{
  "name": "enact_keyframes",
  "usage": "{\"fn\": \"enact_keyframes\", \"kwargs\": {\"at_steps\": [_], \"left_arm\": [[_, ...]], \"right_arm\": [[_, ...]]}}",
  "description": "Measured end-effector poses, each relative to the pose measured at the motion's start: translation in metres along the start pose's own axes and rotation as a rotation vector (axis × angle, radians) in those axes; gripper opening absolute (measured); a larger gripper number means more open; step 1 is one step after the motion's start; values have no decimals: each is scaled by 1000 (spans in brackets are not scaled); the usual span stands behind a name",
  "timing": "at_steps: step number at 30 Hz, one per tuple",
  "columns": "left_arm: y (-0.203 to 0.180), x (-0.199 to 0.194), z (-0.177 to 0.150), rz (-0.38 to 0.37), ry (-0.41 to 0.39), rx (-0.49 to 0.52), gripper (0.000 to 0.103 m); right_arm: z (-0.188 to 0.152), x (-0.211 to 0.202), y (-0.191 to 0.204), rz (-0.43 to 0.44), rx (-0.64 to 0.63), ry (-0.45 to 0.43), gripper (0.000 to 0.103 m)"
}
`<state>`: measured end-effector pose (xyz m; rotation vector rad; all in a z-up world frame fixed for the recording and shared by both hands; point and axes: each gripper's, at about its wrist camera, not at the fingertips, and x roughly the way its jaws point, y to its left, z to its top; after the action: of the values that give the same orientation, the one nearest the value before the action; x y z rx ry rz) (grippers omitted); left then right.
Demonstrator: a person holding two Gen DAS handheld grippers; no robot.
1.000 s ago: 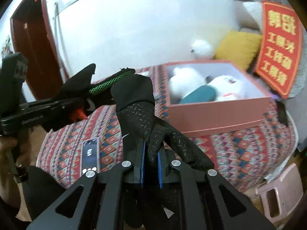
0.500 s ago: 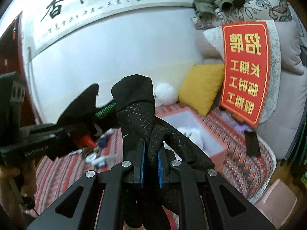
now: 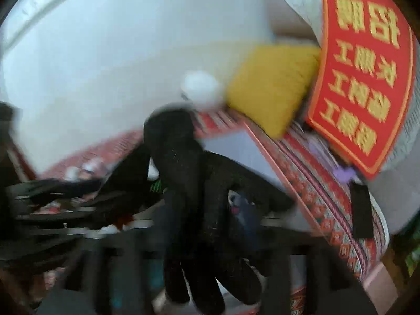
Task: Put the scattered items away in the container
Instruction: 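Carry black gloves into the pink box and open both tools, then grasp the brown scrunchie with the left tool while the right grasps the white lid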
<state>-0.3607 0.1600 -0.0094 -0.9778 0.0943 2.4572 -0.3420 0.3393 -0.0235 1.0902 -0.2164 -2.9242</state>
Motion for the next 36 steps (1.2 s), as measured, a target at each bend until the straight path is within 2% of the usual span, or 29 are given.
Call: {"fn": "enact_keyframes", "kwargs": {"at_steps": [2, 3, 5, 11, 17, 20, 23, 26, 30, 34, 36], "left_arm": [[9, 12, -3, 7, 7, -27, 75], [14, 13, -5, 12, 5, -41, 77], [25, -8, -7, 26, -20, -72, 82], [28, -79, -30, 67, -34, -87, 85], [28, -137, -75, 75, -49, -112, 86], [44, -163, -98, 95, -57, -145, 86], [71, -189, -125, 146, -66, -185, 86], [111, -212, -153, 224, -69, -238, 86], [174, -232, -198, 372, -58, -279, 88], [219, -225, -228, 471, -31, -233, 88], [237, -212, -234, 482, -8, -207, 88]], "right_arm": [[-10, 2, -3, -2, 25, 6, 76], [-16, 2, -4, -2, 38, 8, 76], [-24, -12, -2, -1, 53, -3, 76], [-37, -75, 17, 20, 36, -92, 81], [-68, -154, 60, 52, 13, -142, 85], [-83, -182, 85, 75, -23, -155, 88], [-102, -200, 117, 107, -77, -148, 89], [-114, -200, 148, 173, -112, -112, 89], [-125, -185, 199, 235, -186, -65, 89], [-134, -147, 236, 256, -261, 0, 89], [-139, -118, 251, 247, -284, 57, 89]]}}
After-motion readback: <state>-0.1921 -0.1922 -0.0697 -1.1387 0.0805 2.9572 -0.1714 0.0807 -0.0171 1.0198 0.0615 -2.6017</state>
